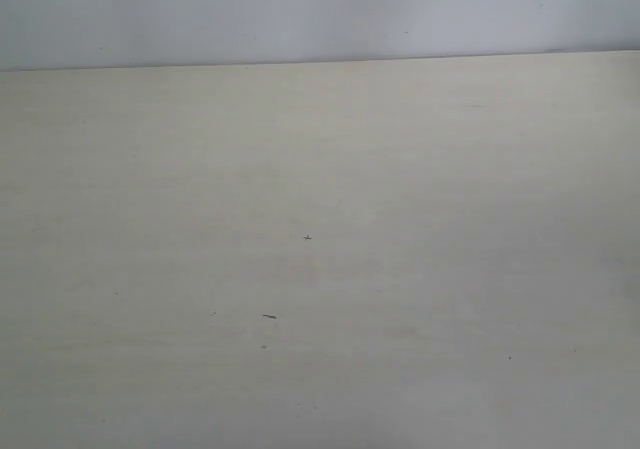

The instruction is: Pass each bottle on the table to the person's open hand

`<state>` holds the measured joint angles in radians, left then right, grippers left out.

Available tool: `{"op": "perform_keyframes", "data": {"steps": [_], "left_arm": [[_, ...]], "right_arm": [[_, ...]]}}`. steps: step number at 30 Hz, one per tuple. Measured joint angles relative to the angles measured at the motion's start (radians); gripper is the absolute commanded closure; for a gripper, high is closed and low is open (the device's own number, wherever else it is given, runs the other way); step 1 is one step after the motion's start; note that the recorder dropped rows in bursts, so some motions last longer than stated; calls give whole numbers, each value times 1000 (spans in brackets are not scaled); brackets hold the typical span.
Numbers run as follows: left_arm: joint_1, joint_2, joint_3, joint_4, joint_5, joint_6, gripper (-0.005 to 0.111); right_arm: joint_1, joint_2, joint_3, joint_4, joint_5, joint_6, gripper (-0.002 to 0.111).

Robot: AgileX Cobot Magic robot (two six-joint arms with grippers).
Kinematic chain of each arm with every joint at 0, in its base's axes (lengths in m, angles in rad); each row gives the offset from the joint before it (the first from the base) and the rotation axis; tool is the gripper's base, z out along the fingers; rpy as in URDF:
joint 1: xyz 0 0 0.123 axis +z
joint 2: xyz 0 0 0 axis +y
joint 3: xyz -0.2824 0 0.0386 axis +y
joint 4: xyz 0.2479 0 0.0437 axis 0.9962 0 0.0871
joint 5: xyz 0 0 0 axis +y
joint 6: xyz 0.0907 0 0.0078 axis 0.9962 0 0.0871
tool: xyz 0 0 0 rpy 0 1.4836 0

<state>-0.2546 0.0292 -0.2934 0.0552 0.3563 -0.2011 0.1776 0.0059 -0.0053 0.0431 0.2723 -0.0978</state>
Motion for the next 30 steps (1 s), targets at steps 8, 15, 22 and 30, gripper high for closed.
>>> {"op": "perform_keyframes", "data": {"steps": [8,15,22,30], "left_arm": [[11,-25,207,8,-72,10,107],[11,-25,290,8,-15,10,107],[11,-25,294,8,11,10,107],[11,-25,294,8,11,10,107]], "right_arm": [[0,0,0,0,0,0,108],[0,0,0,0,0,0,108],[0,0,0,0,0,0,108],[0,0,0,0,0,0,108]]}}
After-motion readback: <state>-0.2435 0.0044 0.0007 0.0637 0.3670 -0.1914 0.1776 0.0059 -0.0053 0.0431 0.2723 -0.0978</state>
